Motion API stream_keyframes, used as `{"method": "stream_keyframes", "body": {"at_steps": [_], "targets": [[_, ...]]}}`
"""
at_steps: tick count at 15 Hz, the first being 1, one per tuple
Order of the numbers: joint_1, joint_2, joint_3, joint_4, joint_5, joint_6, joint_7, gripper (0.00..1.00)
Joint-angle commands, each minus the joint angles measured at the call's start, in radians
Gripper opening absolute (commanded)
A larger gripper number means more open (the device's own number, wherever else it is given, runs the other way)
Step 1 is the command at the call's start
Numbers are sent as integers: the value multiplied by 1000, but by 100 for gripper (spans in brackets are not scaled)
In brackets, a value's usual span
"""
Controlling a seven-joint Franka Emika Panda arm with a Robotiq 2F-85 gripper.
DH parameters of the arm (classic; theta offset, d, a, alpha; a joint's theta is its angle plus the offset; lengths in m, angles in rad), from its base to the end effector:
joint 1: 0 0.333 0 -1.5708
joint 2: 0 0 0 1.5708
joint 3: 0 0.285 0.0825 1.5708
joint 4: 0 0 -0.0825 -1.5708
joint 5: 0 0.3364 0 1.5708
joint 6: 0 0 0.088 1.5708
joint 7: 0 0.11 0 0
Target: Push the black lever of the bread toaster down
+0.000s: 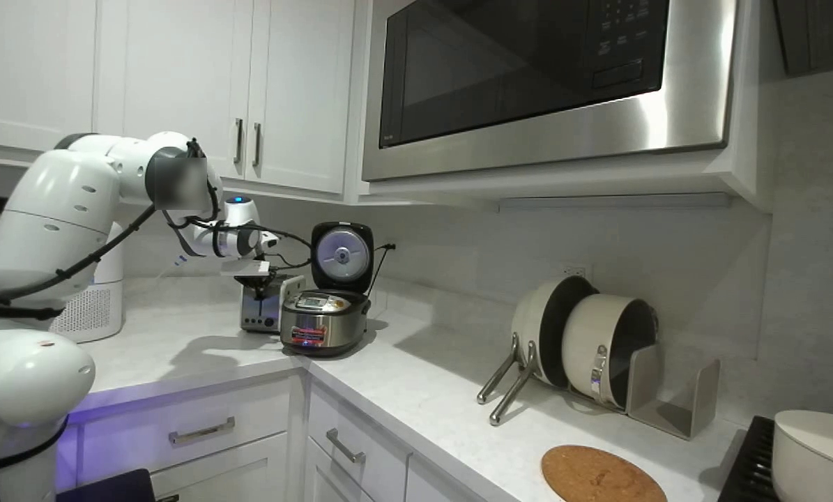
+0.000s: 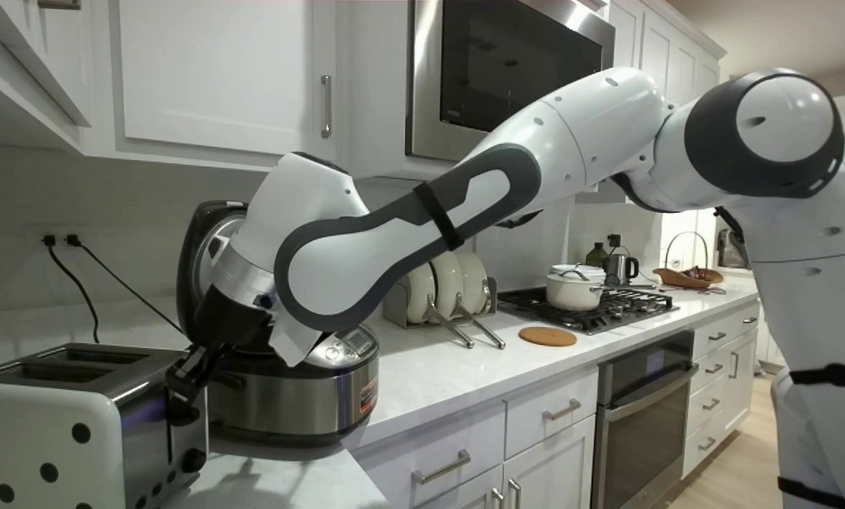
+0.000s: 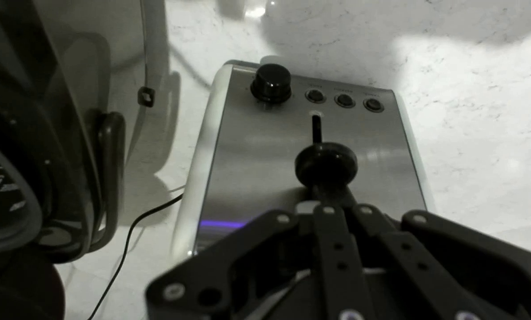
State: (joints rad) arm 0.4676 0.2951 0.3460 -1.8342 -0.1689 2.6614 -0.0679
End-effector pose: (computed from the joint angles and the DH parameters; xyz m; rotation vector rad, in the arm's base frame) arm 0.4364 0.4414 0.4332 -2.5354 -1.3322 -0.7690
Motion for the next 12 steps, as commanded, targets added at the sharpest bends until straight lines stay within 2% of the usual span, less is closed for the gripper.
{"method": "stream_keyframes", "body": {"at_steps": [1, 12], "targets": [[16, 37, -14, 31, -36, 9, 30, 0], [34, 82, -27, 40, -64, 1, 35, 0]]}}
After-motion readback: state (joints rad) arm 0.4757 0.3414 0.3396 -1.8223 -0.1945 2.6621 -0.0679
